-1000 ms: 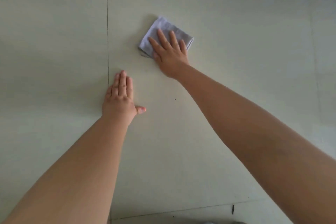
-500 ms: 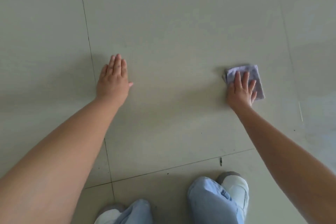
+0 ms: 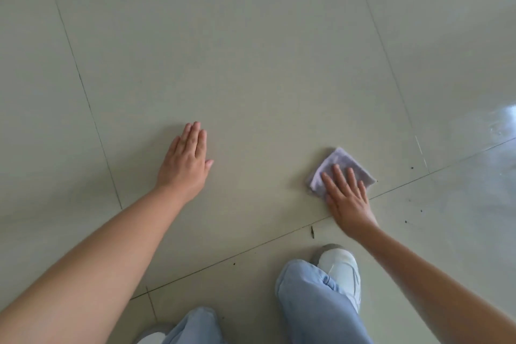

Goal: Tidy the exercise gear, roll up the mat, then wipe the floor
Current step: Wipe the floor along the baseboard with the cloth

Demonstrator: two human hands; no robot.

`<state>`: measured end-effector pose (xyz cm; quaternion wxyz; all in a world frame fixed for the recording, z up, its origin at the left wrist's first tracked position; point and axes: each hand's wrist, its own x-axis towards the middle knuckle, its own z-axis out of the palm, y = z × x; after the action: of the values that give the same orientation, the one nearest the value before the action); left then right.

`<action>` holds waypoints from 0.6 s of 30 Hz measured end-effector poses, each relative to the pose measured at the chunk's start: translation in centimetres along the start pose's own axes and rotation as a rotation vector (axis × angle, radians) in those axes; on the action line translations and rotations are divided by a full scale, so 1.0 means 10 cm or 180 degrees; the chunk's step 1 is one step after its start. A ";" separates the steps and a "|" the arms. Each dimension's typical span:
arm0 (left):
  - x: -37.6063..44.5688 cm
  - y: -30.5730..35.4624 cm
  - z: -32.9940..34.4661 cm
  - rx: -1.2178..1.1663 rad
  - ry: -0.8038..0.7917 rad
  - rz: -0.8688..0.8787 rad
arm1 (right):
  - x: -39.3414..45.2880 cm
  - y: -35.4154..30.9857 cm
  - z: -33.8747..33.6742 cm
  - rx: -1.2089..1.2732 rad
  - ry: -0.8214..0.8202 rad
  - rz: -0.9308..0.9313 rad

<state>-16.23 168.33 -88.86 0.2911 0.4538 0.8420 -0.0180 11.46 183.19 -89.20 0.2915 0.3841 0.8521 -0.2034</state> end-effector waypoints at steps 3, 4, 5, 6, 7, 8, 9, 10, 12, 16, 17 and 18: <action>0.06 0.07 -0.01 0.0146 -0.0148 -0.0063 | 0.40 0.31 -0.48 0.0848 0.0443 0.1091; 0.07 0.08 -0.01 0.0294 -0.0265 -0.0119 | 0.58 0.27 -0.62 0.1013 0.0533 0.1281; 0.07 0.08 -0.02 0.0432 -0.0373 -0.0183 | 0.75 0.17 -0.73 0.1125 0.0604 0.1371; 0.08 0.08 -0.03 0.0552 -0.0465 -0.0235 | 0.91 0.03 -0.82 0.1165 0.0617 0.1395; 0.09 0.08 -0.04 0.0655 -0.0537 -0.0257 | 1.06 -0.13 -0.87 0.1132 0.0608 0.1314; 0.09 0.08 -0.05 0.0737 -0.0590 -0.0253 | 1.17 -0.32 -0.89 0.1028 0.0612 0.1121; 0.10 0.09 -0.05 0.0782 -0.0626 -0.0246 | 1.23 -0.54 -0.88 0.0863 0.0603 0.0852; 0.10 0.09 -0.06 0.0790 -0.0654 -0.0251 | 1.22 -0.76 -0.83 0.0683 0.0586 0.0516; 0.11 0.10 -0.07 0.0793 -0.0704 -0.0272 | 1.07 -1.09 -0.63 0.0345 0.0501 -0.0146; 0.12 0.08 -0.09 0.0820 -0.0779 -0.0224 | 0.45 -0.96 -0.17 -0.0243 -0.0148 -0.0965; 0.13 0.07 -0.11 0.0833 -0.0799 -0.0190 | 0.33 -0.79 -0.10 -0.0426 -0.0255 -0.0979; 0.13 0.08 -0.13 0.0850 -0.0829 -0.0156 | 0.21 -0.64 -0.09 -0.0627 -0.0330 -0.0837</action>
<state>-16.76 170.12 -88.23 0.3343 0.4616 0.7982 -0.1953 5.10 180.91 -89.09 0.3422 0.2278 0.8947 -0.1748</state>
